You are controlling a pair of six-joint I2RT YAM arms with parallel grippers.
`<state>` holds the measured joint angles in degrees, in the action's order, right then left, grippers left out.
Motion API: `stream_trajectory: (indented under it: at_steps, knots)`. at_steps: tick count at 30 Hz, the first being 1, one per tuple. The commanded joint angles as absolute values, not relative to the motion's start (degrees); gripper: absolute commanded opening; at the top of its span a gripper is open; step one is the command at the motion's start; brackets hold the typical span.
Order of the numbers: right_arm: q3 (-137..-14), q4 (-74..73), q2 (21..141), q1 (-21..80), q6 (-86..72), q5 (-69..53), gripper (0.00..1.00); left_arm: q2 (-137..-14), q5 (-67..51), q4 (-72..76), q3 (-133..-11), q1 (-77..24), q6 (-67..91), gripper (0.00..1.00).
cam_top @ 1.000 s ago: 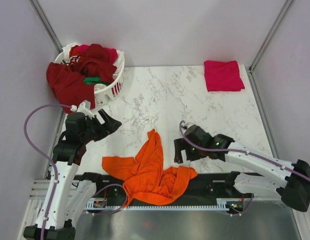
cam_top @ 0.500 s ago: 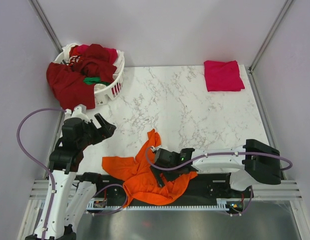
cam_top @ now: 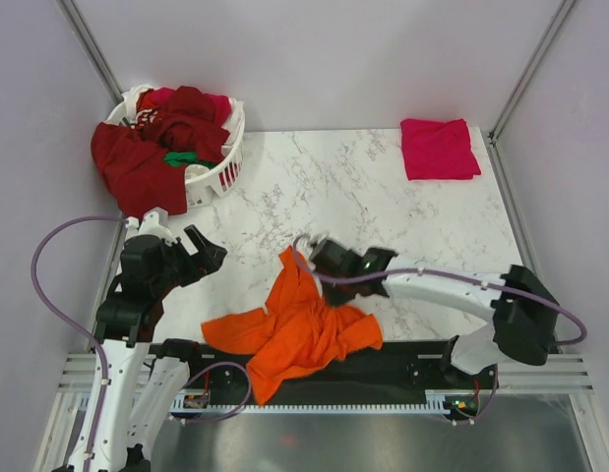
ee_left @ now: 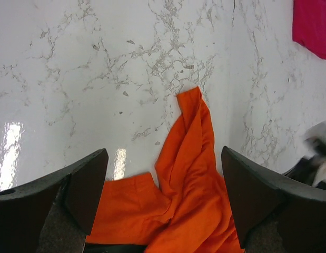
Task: Fold and stack the t-shirts
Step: Move the tshirt to the center of the board, then flatten the tshirt out
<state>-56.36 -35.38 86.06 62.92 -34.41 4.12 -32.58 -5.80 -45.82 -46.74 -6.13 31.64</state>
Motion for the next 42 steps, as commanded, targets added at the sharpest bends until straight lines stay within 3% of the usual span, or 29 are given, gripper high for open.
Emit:
stream_trajectory:
  at_steps: [1,2,3,4,5,6,17,26,33,42]
  knots:
    - [-68.3,-43.9,76.9,49.5,-23.2,20.7,0.0,-30.8,-4.1,-45.2,-46.7,-6.2,29.9,0.96]
    - [-70.6,-43.9,76.2,43.6,-22.1,21.7,0.0,-30.3,-3.9,-45.1,-46.6,-6.2,30.1,0.96]
    - [-71.2,-44.0,76.0,41.1,-21.3,23.4,0.07,-30.1,-3.7,-45.1,-46.6,-6.2,30.1,0.96]
    - [-71.6,-44.4,76.4,39.0,-20.7,24.5,0.4,-29.9,-3.8,-45.0,-46.6,-6.2,30.1,0.96]
    - [-71.3,-45.2,77.0,35.8,-20.7,25.5,0.81,-29.7,-4.0,-45.0,-46.6,-6.2,30.1,0.96]
    - [-70.7,-45.5,78.5,34.7,-20.7,26.8,0.98,-29.8,-4.0,-45.0,-46.6,-6.2,30.0,0.96]
    - [-60.0,-41.8,77.1,31.6,-24.9,24.8,0.98,-31.0,-5.7,-44.7,-46.3,-6.2,29.8,0.94]
    - [-59.2,-29.1,90.2,16.6,-24.8,11.2,0.98,-31.2,-7.6,-44.6,-46.1,-6.4,29.3,0.92]
    - [-61.9,-28.0,96.4,16.3,-26.6,8.4,0.98,-31.0,-7.9,-44.1,-46.0,-7.0,29.1,0.92]
    - [-52.1,-24.3,96.4,16.3,-26.9,5.6,0.86,-32.4,-7.3,-43.3,-45.3,-7.1,29.7,0.91]
